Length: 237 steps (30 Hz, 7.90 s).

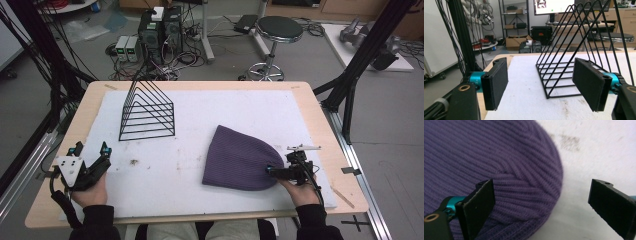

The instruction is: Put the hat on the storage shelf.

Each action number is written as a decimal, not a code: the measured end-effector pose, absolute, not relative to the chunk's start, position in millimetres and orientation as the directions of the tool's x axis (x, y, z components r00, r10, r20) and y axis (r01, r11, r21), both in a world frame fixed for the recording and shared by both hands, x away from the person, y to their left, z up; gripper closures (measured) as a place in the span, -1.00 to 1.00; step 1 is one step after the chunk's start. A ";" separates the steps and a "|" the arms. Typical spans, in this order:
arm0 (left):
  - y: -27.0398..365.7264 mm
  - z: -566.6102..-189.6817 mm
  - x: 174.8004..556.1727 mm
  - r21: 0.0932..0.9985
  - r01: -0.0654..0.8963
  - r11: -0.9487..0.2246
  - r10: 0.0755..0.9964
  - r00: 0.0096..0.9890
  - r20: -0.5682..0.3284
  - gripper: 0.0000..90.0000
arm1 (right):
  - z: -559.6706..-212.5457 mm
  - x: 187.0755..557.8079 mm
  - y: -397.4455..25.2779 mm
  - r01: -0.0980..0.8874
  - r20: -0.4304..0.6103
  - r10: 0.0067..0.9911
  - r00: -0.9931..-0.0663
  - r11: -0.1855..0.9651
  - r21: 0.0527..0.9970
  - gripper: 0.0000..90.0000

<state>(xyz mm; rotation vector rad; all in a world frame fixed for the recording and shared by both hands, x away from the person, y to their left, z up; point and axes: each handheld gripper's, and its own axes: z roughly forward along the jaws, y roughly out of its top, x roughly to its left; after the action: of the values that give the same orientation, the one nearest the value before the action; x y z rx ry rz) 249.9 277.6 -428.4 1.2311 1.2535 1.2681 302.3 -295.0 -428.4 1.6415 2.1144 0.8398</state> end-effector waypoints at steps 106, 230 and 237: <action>270.7 -425.6 247.7 0.999 0.005 -0.033 0.999 -0.007 0.033 -0.33 | -340.8 299.2 -266.3 0.119 -0.059 0.812 -0.580 0.156 0.981 0.75; 259.4 -323.5 323.7 0.986 0.094 0.139 0.674 0.720 -0.164 0.88 | -220.4 374.3 -147.4 -0.135 -0.186 0.287 -0.940 0.188 0.973 0.62; 255.2 -315.9 331.0 0.987 0.065 0.149 0.687 0.711 -0.151 0.87 | -212.6 381.6 -146.8 -0.123 -0.164 0.315 -0.935 0.148 0.981 0.63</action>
<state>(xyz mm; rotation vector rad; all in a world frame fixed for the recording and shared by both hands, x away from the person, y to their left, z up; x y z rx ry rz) 331.0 255.2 -315.9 1.3677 0.6859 0.5015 381.6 -146.8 -212.6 0.1852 2.1006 1.8466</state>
